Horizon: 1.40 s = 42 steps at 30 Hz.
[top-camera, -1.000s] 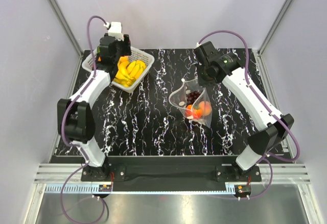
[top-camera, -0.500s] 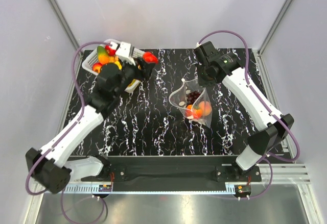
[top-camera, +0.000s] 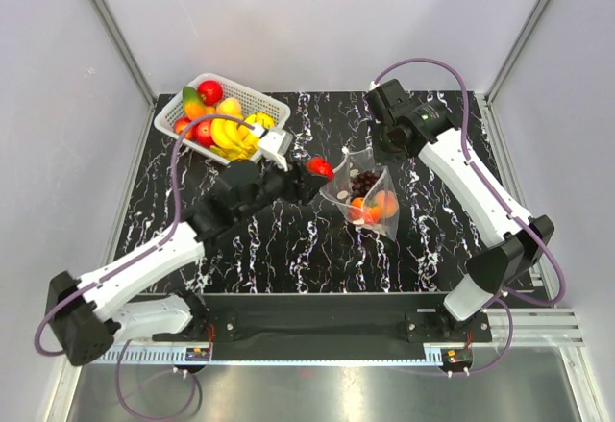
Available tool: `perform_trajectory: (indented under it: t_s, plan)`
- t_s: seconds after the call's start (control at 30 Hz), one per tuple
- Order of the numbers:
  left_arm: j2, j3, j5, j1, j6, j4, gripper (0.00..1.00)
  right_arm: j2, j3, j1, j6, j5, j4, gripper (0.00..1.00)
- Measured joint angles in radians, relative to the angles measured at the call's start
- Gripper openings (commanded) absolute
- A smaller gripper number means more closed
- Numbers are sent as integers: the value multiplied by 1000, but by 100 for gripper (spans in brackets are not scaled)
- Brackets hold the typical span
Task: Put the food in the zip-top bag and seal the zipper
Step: Place the fake fruit in the zipper food storage bag.
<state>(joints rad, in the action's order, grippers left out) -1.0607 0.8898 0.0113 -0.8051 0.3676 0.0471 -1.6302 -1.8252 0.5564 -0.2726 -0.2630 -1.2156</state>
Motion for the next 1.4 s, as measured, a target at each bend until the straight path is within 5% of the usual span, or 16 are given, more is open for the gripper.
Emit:
perform_trajectory:
  t_s: [0.77, 0.93, 1.03, 1.4]
  plan:
    - [-607, 418, -64, -100, 61, -106, 45, 10, 3, 0, -1, 2, 1, 0]
    - [-675, 433, -94, -100, 79, -109, 85, 10, 3, 0, -3, 2, 8, 0]
    - [-674, 433, -116, -100, 89, -122, 99, 10, 3, 0, -3, 2, 7, 0]
    - [-376, 298, -117, -99, 70, -153, 98, 25, 13, 0, -3, -5, 10, 0]
